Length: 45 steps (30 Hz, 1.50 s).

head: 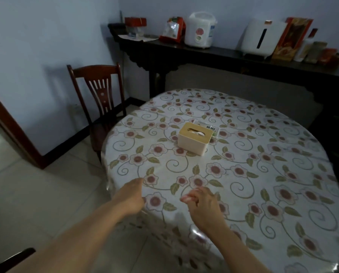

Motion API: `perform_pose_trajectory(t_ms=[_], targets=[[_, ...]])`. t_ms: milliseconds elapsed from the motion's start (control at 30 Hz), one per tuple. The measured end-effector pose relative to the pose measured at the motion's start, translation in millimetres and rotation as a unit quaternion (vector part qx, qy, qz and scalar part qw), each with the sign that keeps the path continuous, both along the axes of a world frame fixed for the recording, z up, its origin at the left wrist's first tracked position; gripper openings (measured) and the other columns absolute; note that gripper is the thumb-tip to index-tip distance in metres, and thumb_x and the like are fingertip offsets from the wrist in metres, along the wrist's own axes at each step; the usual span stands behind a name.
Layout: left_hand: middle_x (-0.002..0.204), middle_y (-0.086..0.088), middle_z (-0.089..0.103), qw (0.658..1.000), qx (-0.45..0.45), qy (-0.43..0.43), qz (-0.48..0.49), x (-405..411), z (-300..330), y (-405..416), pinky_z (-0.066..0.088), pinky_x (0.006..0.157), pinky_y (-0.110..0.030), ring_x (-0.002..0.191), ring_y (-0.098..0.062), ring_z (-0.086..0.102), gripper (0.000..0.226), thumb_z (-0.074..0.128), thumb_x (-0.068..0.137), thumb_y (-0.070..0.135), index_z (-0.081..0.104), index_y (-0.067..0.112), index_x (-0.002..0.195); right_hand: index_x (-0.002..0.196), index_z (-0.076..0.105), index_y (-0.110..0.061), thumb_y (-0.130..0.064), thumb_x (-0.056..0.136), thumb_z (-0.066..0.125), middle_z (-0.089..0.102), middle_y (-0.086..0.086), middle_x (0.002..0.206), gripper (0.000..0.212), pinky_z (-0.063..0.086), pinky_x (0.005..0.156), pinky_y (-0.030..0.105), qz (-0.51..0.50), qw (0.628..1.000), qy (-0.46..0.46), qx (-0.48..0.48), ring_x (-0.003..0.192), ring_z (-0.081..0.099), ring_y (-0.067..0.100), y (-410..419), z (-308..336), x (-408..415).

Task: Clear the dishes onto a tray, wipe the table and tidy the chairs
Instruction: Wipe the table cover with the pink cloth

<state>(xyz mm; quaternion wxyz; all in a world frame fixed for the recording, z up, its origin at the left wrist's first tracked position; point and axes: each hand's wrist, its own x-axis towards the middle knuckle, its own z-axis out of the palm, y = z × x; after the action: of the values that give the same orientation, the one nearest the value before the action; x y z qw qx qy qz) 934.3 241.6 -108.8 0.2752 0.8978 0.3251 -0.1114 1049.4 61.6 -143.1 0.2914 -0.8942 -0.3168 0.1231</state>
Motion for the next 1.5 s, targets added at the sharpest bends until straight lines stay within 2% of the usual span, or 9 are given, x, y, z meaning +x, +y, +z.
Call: perform_pose_trajectory(t_ms=[133,267,367,600,867,1067,1267,1400,1500], targets=[[0.146,0.000,0.042,1.000,-0.008,-0.005,-0.001,-30,-8,11,0.041,0.107,-0.038,0.130,-0.021,0.043,0.064,0.049,0.088,0.017,0.027,0.030,0.147,0.095,0.072,-0.018,-0.029,0.092,0.044,0.057,0.000,0.105,0.030,0.046,0.089,0.029,0.004,1.000,-0.007,-0.015,0.095,0.051,0.014,10,-2,-32],[0.143,0.001,0.045,0.999,-0.007,-0.017,-0.037,-52,-7,12,0.043,0.104,-0.039,0.127,-0.021,0.046,0.067,0.048,0.086,0.016,0.024,0.032,0.147,0.095,0.069,-0.012,-0.014,0.092,0.049,0.054,0.001,0.108,0.021,0.040,0.071,0.016,-0.029,0.998,-0.034,-0.032,0.091,0.052,0.013,10,2,-64],[0.139,-0.001,0.048,0.998,0.004,-0.018,-0.066,-68,-1,10,0.045,0.100,-0.037,0.123,-0.022,0.049,0.062,0.048,0.089,0.017,0.026,0.028,0.147,0.092,0.069,-0.011,-0.006,0.087,0.047,0.056,0.003,0.105,0.023,0.048,0.077,0.023,-0.065,0.996,-0.042,-0.033,0.092,0.054,0.016,5,8,-92],[0.149,-0.005,0.038,0.983,0.045,-0.027,-0.178,-120,8,14,0.038,0.108,-0.038,0.134,-0.024,0.040,0.067,0.052,0.092,0.017,0.020,0.021,0.151,0.084,0.067,-0.009,-0.008,0.090,0.044,0.060,0.007,0.096,0.024,0.050,0.082,0.037,-0.155,0.985,-0.067,-0.034,0.092,0.055,0.023,-13,42,-187],[0.148,-0.005,0.040,0.971,0.024,-0.088,-0.221,-177,43,-4,0.036,0.109,-0.039,0.134,-0.024,0.040,0.069,0.058,0.090,0.021,0.022,0.018,0.149,0.100,0.063,-0.010,-0.003,0.091,0.044,0.059,-0.002,0.088,0.023,0.046,0.086,0.032,-0.210,0.971,-0.112,-0.019,0.095,0.054,0.020,-30,82,-265],[0.140,-0.004,0.047,0.973,0.010,-0.114,-0.201,-212,45,13,0.044,0.103,-0.040,0.126,-0.022,0.047,0.061,0.061,0.084,0.030,0.037,0.019,0.140,0.093,0.059,-0.015,-0.009,0.092,0.044,0.061,0.002,0.091,0.016,0.050,0.073,0.030,-0.191,0.972,-0.136,-0.030,0.086,0.054,0.017,-17,85,-290],[0.118,0.013,0.056,0.976,0.034,-0.119,-0.179,-238,28,47,0.052,0.086,-0.035,0.106,-0.011,0.057,0.045,0.060,0.073,0.044,0.049,0.039,0.116,0.097,0.056,-0.019,-0.004,0.090,0.050,0.063,-0.006,0.083,0.018,0.053,0.073,0.030,-0.150,0.977,-0.149,-0.003,0.081,0.057,0.011,-4,88,-309],[0.120,0.003,0.056,0.981,0.049,-0.119,-0.148,-285,67,40,0.049,0.087,-0.034,0.108,-0.017,0.056,0.035,0.059,0.079,0.038,0.052,0.027,0.112,0.114,0.050,-0.015,-0.001,0.089,0.052,0.065,-0.006,0.085,0.028,0.053,0.080,0.033,-0.090,0.984,-0.148,0.039,0.085,0.059,0.014,7,100,-327],[0.122,-0.002,0.057,0.983,0.032,-0.143,-0.109,-329,102,25,0.045,0.091,-0.029,0.113,-0.021,0.055,0.034,0.055,0.084,0.032,0.056,0.016,0.114,0.112,0.051,-0.014,-0.008,0.090,0.055,0.060,-0.001,0.096,0.023,0.050,0.082,0.030,-0.068,0.988,-0.132,0.038,0.091,0.057,0.016,22,113,-344]])
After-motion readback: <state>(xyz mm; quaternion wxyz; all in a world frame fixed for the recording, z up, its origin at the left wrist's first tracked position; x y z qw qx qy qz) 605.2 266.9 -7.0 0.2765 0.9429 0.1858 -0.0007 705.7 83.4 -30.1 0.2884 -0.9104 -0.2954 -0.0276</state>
